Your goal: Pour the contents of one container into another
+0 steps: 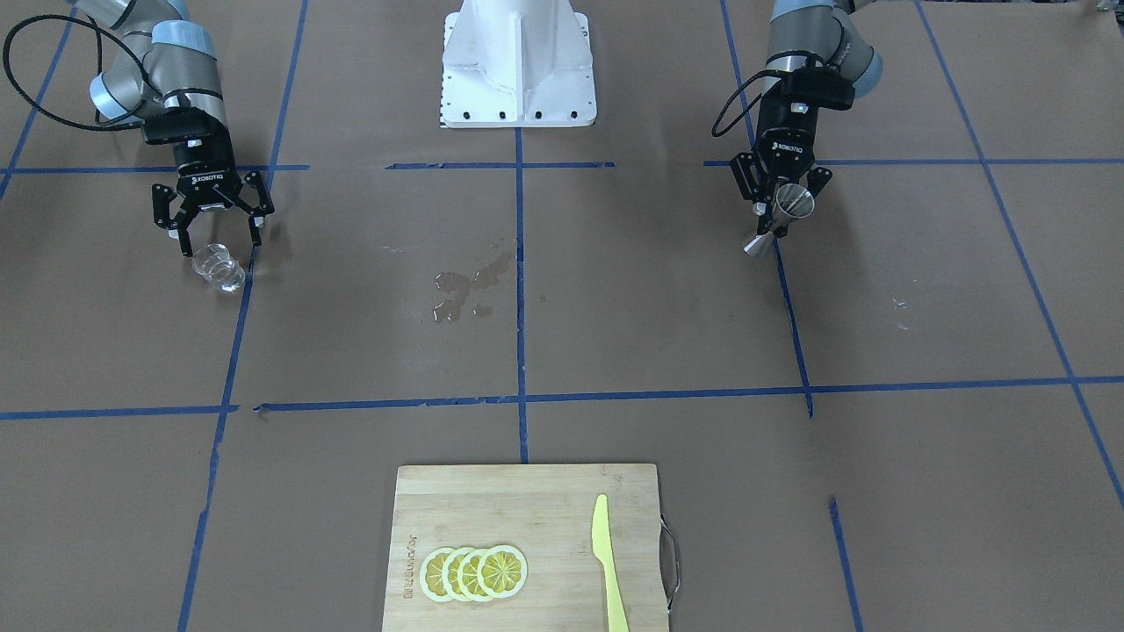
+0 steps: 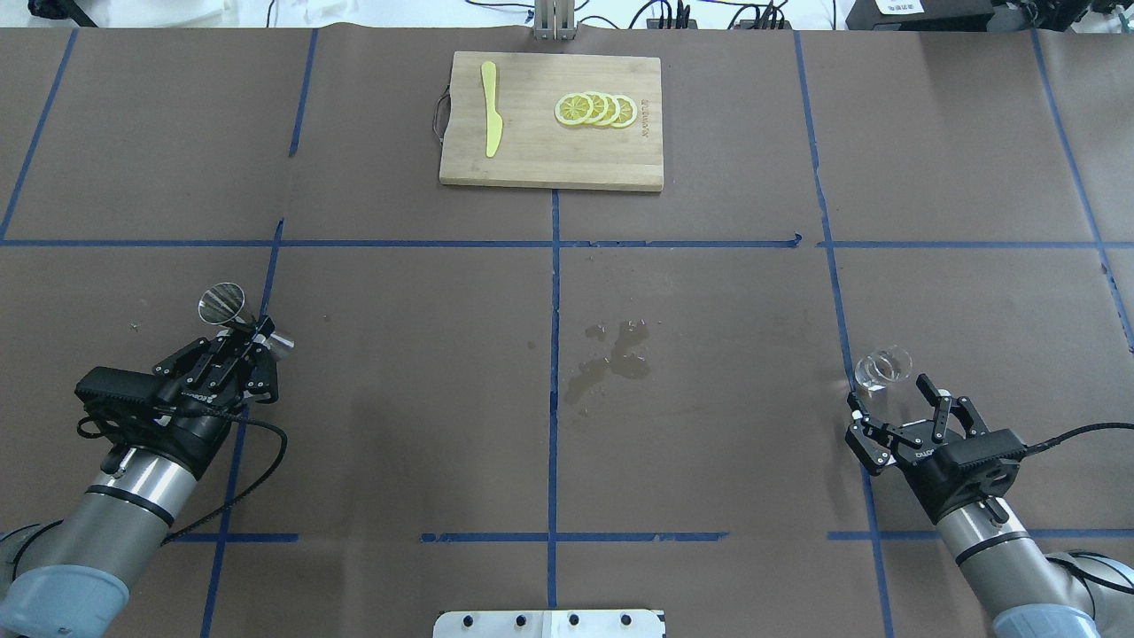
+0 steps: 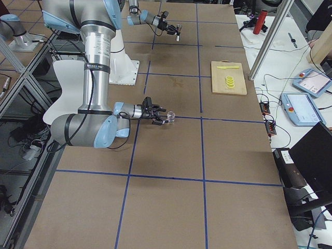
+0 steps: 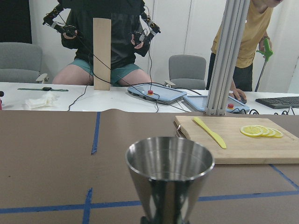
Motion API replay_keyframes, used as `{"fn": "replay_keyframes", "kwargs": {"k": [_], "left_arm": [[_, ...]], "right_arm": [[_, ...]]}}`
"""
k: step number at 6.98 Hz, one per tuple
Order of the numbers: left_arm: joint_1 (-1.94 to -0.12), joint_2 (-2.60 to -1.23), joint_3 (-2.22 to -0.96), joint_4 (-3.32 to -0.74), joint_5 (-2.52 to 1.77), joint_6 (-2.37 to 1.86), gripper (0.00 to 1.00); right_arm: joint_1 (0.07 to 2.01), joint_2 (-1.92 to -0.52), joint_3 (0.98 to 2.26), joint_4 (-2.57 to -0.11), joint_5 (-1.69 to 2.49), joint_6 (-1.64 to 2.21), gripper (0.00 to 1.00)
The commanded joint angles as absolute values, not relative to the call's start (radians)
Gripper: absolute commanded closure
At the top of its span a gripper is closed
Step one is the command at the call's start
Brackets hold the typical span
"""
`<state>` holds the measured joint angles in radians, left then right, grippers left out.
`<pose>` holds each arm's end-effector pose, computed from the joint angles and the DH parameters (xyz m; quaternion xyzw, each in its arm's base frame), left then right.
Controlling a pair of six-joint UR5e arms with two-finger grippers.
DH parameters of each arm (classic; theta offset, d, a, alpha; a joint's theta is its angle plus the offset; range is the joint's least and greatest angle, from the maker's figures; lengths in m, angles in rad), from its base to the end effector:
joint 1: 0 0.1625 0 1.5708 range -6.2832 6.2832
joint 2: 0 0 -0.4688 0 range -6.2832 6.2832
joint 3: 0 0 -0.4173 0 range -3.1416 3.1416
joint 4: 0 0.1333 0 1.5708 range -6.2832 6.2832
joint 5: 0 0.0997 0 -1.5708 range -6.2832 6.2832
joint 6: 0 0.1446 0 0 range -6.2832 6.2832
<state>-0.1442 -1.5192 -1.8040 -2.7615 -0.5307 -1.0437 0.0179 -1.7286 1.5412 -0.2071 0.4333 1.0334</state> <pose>0.4356 -0.3240 0.4720 0.5441 0.3925 -0.1813 0.7190 -0.4259 -0.2722 0.6345 0.5591 -0.3268 0.1087 0.7542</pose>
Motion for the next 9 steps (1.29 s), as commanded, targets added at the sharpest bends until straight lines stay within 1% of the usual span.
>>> {"fn": "replay_keyframes", "kwargs": {"k": [1, 4, 8, 9], "left_arm": [[-0.144, -1.519, -1.804, -2.761, -0.531, -1.045, 1.0], [-0.144, -1.52, -1.805, -2.763, -0.531, -1.045, 1.0], [-0.144, -1.52, -1.807, -2.763, -0.531, -1.043, 1.0], [-0.144, -1.52, -1.81, -2.763, -0.531, -1.043, 1.0]], "right_arm": [[0.034, -1.718, 1.525, -0.207, 0.437, 1.032, 0.0], [0.066, -1.686, 1.52, -0.209, 0.449, 1.032, 0.0], [0.077, -1.681, 1.493, -0.209, 0.449, 1.032, 0.01], [0.077, -1.68, 1.49, -0.209, 0.449, 1.034, 0.08]]}}
